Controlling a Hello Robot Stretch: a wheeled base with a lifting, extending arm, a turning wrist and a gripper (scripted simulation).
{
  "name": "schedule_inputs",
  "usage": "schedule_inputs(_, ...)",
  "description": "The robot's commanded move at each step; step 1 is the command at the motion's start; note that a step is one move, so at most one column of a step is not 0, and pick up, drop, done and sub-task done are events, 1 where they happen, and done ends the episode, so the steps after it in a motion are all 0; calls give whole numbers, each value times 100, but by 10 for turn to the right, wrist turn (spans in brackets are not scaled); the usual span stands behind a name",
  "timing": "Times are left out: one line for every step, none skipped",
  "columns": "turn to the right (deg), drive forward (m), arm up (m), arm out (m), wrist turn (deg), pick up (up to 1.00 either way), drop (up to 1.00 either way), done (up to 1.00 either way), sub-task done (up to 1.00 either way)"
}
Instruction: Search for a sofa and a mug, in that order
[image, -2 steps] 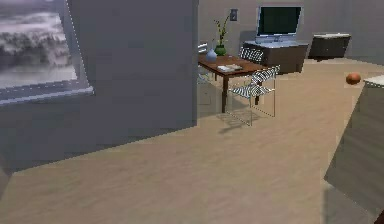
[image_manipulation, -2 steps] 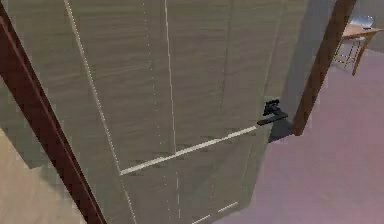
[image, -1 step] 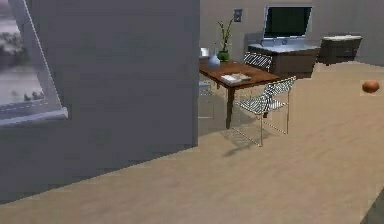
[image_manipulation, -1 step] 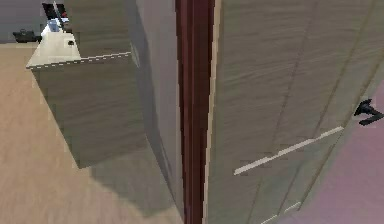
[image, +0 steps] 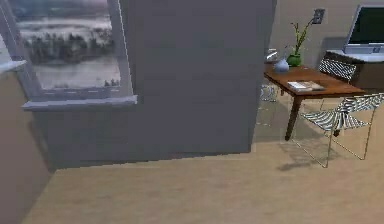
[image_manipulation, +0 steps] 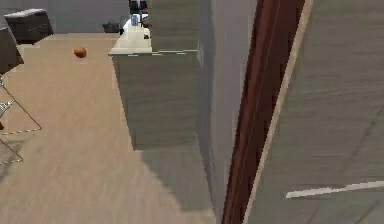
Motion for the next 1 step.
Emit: schedule_inputs(0,30,0,0,0,0,0,0,0)
